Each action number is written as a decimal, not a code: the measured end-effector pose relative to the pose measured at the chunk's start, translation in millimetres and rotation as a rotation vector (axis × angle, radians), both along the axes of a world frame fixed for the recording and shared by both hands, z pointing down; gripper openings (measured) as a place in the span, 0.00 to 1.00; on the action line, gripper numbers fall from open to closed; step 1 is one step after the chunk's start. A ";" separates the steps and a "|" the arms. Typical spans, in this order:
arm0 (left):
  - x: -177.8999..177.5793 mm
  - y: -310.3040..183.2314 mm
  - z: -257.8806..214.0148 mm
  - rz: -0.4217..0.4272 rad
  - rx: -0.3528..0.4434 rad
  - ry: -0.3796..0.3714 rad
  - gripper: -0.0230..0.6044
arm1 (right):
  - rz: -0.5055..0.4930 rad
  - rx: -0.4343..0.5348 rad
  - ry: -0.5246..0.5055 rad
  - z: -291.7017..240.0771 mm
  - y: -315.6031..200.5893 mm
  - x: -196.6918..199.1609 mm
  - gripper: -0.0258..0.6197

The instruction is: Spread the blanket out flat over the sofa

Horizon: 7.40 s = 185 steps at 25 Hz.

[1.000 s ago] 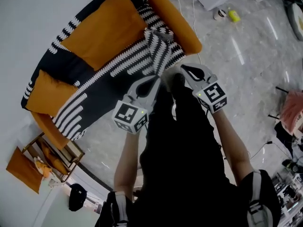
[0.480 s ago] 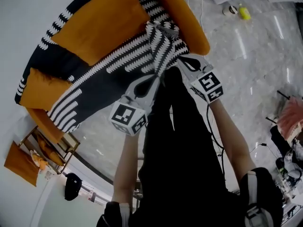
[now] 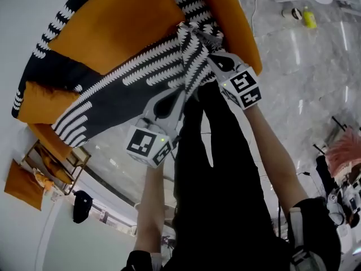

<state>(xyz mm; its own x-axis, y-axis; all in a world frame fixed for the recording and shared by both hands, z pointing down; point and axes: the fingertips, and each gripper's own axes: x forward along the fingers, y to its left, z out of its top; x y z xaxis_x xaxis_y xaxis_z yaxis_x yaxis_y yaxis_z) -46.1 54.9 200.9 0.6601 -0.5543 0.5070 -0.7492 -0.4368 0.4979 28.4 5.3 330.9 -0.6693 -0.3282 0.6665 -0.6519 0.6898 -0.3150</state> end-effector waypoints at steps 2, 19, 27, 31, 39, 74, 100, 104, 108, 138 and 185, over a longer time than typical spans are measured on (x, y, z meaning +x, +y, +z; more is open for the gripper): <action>1.4 -11.4 14.1 -0.017 -0.016 -0.006 0.05 | -0.008 -0.019 0.006 19.4 -15.7 1.2 0.04; -11.1 -28.2 104.3 -0.093 -0.095 -0.037 0.05 | -0.132 -0.138 0.065 157.9 -36.9 -23.1 0.16; -6.0 -41.1 107.3 -0.109 -0.112 -0.031 0.05 | -0.182 -0.187 0.113 193.7 -54.0 -30.5 0.20; 2.0 -40.7 114.7 -0.105 -0.120 -0.037 0.05 | -0.212 -0.219 0.135 215.4 -50.6 -24.7 0.20; -4.5 -35.8 121.2 -0.102 -0.105 -0.048 0.05 | -0.198 -0.179 0.159 216.8 -53.4 -32.2 0.12; -21.6 20.2 126.8 -0.104 -0.098 -0.014 0.05 | -0.203 -0.147 0.289 225.7 -27.1 -34.8 0.08; -57.4 142.7 84.0 0.053 0.004 0.027 0.05 | 0.128 0.035 0.239 116.0 92.5 -31.9 0.07; -67.4 164.8 93.3 0.078 0.001 0.040 0.05 | 0.179 0.053 0.236 101.4 120.6 -29.4 0.07; -30.9 189.1 90.8 0.114 0.018 0.057 0.05 | 0.209 0.066 0.243 92.7 159.2 13.7 0.07; -1.8 225.1 106.8 -0.063 -0.002 0.071 0.05 | 0.131 -0.039 0.291 140.9 248.1 62.2 0.06; 67.0 163.7 382.1 -0.085 0.085 0.021 0.05 | -0.076 -0.171 0.470 481.8 216.3 124.9 0.06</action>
